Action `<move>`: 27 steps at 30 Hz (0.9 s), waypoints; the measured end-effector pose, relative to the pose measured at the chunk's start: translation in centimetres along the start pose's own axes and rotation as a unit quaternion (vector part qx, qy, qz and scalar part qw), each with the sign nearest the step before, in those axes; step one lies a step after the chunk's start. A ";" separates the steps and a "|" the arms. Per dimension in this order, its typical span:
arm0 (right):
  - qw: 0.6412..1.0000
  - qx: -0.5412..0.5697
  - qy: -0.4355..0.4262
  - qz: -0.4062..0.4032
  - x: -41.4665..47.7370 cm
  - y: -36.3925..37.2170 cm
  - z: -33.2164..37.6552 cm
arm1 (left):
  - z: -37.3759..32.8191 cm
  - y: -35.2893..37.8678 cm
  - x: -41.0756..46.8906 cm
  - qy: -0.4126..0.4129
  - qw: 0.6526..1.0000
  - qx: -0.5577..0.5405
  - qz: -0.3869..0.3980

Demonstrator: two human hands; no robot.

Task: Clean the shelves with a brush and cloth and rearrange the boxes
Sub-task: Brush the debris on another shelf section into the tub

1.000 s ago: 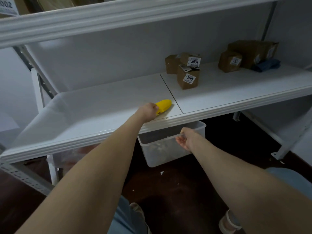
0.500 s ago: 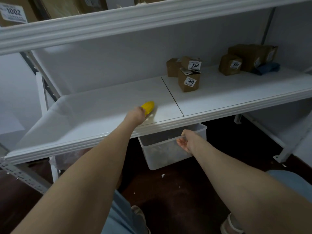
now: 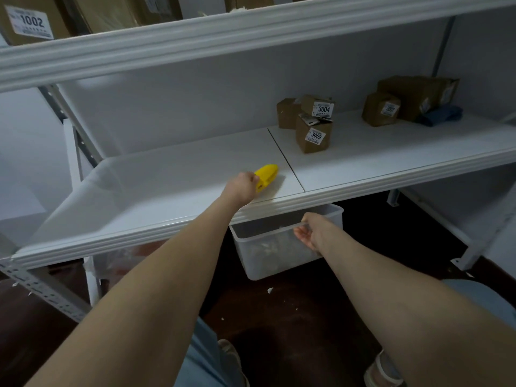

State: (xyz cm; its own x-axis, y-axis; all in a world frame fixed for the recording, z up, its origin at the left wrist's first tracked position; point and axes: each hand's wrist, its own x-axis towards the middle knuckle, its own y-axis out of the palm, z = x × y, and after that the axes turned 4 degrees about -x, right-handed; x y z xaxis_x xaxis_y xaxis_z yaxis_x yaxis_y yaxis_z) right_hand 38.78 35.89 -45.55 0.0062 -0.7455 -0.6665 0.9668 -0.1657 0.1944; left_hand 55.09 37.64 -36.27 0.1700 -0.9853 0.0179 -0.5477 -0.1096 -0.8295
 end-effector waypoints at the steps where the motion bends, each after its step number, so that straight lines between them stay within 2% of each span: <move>1: 1.000 0.003 -0.002 0.002 0.0 0.0 0.0 | 0.2 0.4 0.0 -0.002 1.000 0.026 0.010; 4: 1.000 0.002 -0.003 0.002 0.2 0.1 0.0 | -0.6 1.5 -0.8 0.026 0.998 0.017 0.057; 8: 1.000 -0.016 0.005 -0.005 0.2 0.1 0.0 | -2.0 2.8 -2.0 0.062 0.991 -0.064 0.095; 11: 1.000 -0.014 0.005 -0.002 0.1 0.1 0.1 | -1.8 2.3 -1.9 0.074 0.996 -0.041 0.015; 13: 1.000 -0.007 0.003 0.001 0.0 0.0 0.1 | -1.3 1.8 -1.4 0.047 0.998 -0.001 -0.044; 14: 1.000 -0.005 0.002 0.003 -0.1 -0.1 0.1 | -1.0 1.6 -1.3 0.026 0.998 0.021 -0.050; 17: 1.000 0.001 -0.004 0.007 0.0 -0.2 0.0 | -0.9 1.7 -1.1 0.002 0.999 0.048 -0.005; 21: 1.000 0.004 -0.004 0.000 0.0 0.0 -0.1 | -2.3 1.6 -1.3 0.008 0.992 -0.093 0.086; 23: 1.000 0.004 -0.003 0.004 -0.2 -0.1 0.0 | -2.6 1.3 -0.9 0.007 0.993 -0.103 0.055; 25: 1.000 0.004 -0.001 0.005 -0.2 -0.4 0.1 | -2.2 1.0 -0.2 0.003 0.994 -0.103 -0.020; 27: 1.000 0.009 0.000 0.002 -0.2 -0.7 0.1 | -1.4 1.0 0.1 -0.014 0.996 -0.058 -0.061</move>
State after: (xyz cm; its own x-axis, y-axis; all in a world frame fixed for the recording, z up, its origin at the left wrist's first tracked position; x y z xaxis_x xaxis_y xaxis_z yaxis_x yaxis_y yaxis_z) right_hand 38.02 36.05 -45.47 0.0107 -0.7460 -0.6659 0.9619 -0.1741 0.2106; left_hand 53.40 37.23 -36.33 0.2622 -0.9600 0.0980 -0.6125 -0.2440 -0.7519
